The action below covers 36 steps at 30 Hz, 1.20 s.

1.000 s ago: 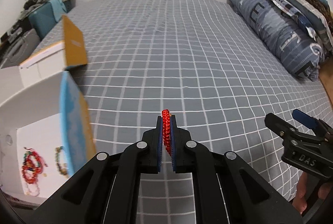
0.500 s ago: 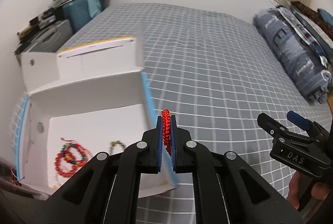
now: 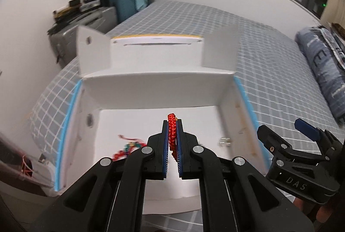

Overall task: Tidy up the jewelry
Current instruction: 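Carry the red cord bracelet with the left tool over the box, then open the left tool to drop the red cord bracelet into the box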

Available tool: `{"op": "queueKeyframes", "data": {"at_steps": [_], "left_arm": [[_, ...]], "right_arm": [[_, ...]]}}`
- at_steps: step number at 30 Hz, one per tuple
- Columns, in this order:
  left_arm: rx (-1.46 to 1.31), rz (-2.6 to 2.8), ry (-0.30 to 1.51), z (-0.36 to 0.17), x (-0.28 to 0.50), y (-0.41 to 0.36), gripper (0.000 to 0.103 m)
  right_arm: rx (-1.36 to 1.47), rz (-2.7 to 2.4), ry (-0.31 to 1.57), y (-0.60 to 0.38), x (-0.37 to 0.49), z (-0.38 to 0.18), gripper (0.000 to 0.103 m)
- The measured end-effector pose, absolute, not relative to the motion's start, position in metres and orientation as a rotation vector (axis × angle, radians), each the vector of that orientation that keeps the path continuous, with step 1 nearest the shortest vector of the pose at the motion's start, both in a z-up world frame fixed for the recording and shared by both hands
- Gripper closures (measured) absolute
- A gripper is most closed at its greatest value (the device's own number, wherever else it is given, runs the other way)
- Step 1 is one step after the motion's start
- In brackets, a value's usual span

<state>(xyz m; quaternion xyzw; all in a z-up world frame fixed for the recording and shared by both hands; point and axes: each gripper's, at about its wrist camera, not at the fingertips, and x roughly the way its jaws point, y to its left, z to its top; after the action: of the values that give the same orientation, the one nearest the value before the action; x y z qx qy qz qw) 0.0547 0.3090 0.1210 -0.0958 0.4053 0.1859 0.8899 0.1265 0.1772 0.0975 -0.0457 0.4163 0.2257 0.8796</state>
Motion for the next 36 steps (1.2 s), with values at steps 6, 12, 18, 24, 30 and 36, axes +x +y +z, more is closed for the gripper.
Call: {"op": "queueKeyframes", "data": {"at_steps": [6, 12, 18, 24, 30, 36], "left_arm": [[-0.223, 0.447, 0.871, 0.103, 0.044, 0.344, 0.097], [-0.233, 0.476, 0.905, 0.083, 0.045, 0.368, 0.097], [-0.232, 0.490, 0.950, 0.064, 0.053, 0.384, 0.096], [-0.245, 0.504, 0.961, 0.057, 0.054, 0.393, 0.095], [-0.259, 0.517, 0.951, 0.057, 0.051, 0.399, 0.062], [-0.261, 0.527, 0.913, 0.068, 0.044, 0.397, 0.036]], "right_arm": [[-0.140, 0.527, 0.859, 0.228, 0.114, 0.088, 0.008], [-0.198, 0.550, 0.877, 0.260, 0.110, 0.068, 0.008], [-0.213, 0.552, 0.909, 0.275, 0.118, 0.054, 0.008], [-0.206, 0.550, 0.924, 0.277, 0.124, 0.050, 0.008], [-0.207, 0.546, 0.925, 0.277, 0.125, 0.049, 0.008], [-0.205, 0.549, 0.917, 0.274, 0.121, 0.053, 0.008]]}}
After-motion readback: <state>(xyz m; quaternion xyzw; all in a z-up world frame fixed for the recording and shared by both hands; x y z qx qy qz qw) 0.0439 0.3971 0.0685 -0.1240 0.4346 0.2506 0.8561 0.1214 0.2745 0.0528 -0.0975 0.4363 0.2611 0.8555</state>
